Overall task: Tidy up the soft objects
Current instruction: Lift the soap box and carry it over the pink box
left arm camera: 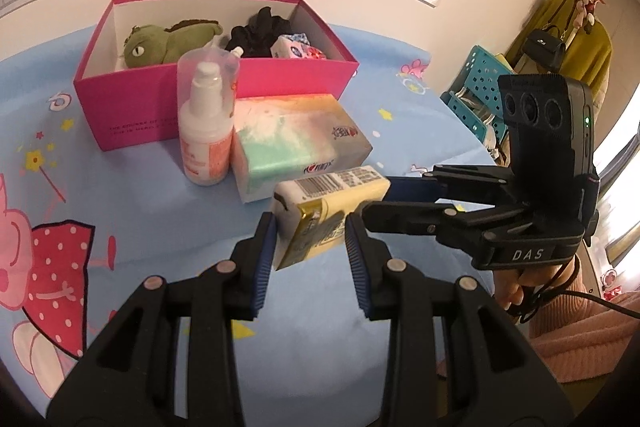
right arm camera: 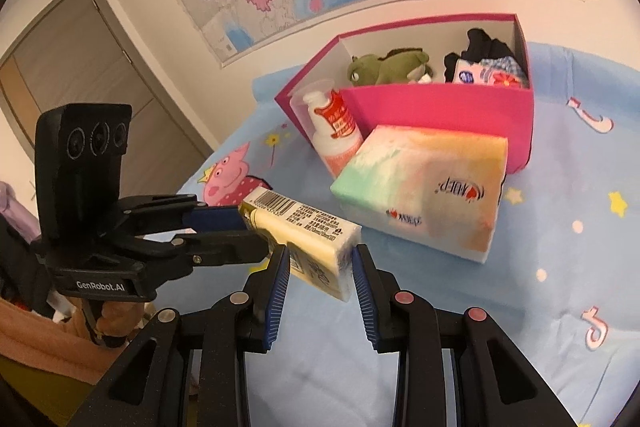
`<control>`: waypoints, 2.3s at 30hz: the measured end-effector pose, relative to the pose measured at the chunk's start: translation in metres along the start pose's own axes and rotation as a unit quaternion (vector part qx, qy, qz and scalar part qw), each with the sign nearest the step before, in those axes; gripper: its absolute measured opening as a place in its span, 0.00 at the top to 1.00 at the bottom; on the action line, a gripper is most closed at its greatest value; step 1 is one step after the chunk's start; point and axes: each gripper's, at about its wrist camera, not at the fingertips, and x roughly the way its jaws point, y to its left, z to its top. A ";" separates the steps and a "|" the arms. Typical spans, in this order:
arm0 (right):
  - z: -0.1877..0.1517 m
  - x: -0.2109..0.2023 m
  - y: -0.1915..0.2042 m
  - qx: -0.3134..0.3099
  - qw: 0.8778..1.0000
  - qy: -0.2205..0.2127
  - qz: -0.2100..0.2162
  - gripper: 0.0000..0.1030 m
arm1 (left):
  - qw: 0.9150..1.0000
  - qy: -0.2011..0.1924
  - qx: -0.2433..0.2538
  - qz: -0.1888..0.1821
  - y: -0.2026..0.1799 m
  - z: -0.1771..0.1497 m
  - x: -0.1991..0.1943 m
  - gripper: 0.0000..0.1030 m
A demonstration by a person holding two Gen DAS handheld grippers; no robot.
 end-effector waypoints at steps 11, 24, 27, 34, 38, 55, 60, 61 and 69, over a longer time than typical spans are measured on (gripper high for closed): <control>0.013 -0.012 -0.002 -0.005 1.000 -0.018 -0.003 0.68 | 1.000 -0.017 0.013 -0.004 -0.005 0.009 -0.001 0.64; 0.034 -0.026 -0.002 -0.024 0.999 -0.044 -0.015 0.68 | 0.999 -0.033 0.026 -0.008 -0.007 0.029 -0.001 0.64; 0.036 -0.027 -0.002 -0.026 0.998 -0.047 -0.017 0.68 | 0.999 -0.034 0.027 -0.007 -0.007 0.033 0.000 0.64; 0.041 -0.029 -0.004 -0.027 0.998 -0.053 -0.018 0.68 | 0.999 -0.036 0.029 -0.006 -0.006 0.041 0.002 0.64; 0.043 -0.031 -0.006 -0.026 0.998 -0.057 -0.020 0.68 | 0.999 -0.038 0.032 -0.005 -0.008 0.045 0.003 0.64; 0.052 -0.032 -0.010 -0.030 0.997 -0.066 -0.023 0.66 | 0.998 -0.040 0.038 -0.005 -0.007 0.058 0.008 0.64; 0.056 -0.032 -0.010 -0.035 0.997 -0.069 -0.023 0.66 | 0.998 -0.044 0.041 -0.002 -0.007 0.063 0.008 0.64; 0.057 -0.033 -0.010 -0.035 0.997 -0.070 -0.024 0.66 | 0.998 -0.047 0.041 -0.002 -0.007 0.064 0.008 0.64; 0.063 -0.032 -0.011 -0.038 0.996 -0.074 -0.025 0.66 | 0.998 -0.048 0.044 0.002 -0.007 0.068 0.009 0.64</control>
